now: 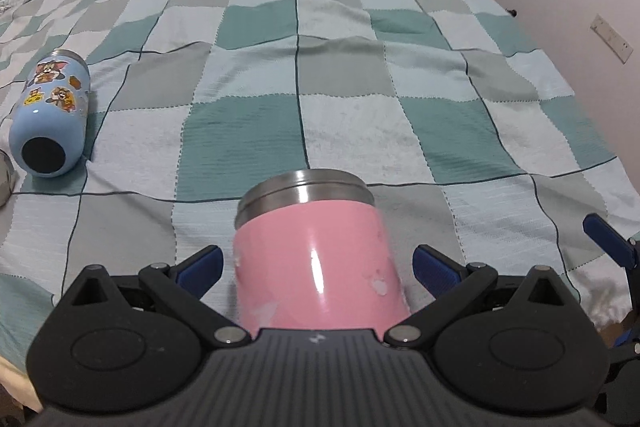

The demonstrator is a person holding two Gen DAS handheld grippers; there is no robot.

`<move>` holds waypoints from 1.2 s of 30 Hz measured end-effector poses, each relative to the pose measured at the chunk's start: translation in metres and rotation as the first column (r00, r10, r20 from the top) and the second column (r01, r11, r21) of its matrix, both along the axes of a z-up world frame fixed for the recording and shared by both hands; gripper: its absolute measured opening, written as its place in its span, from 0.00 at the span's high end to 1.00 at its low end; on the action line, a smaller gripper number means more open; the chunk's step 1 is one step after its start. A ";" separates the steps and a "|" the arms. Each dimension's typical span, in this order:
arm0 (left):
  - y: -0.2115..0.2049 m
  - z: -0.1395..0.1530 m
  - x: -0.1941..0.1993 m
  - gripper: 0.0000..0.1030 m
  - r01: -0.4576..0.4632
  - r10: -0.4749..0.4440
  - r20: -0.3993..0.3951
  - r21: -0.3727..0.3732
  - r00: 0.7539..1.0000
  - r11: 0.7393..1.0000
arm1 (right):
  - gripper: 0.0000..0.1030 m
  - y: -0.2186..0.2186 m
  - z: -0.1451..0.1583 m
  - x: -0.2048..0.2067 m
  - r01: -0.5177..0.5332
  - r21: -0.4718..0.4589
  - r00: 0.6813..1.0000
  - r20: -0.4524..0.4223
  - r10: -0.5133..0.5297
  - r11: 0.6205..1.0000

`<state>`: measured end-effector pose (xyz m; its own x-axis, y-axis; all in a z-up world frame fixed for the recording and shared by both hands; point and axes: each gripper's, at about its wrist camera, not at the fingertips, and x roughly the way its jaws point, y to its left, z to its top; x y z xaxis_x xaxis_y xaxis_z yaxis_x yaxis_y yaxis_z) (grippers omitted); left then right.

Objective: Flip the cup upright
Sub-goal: 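Rotate the held pink cup with the left gripper until its opening faces up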

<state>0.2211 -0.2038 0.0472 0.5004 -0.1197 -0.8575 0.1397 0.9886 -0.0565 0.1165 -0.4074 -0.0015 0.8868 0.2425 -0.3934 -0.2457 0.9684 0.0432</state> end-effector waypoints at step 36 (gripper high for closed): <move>0.008 0.023 -0.022 0.16 0.052 -0.049 0.028 -0.083 0.998 0.995 | 0.00 -0.011 0.005 -0.033 0.006 0.019 1.000 0.011 -0.007 1.000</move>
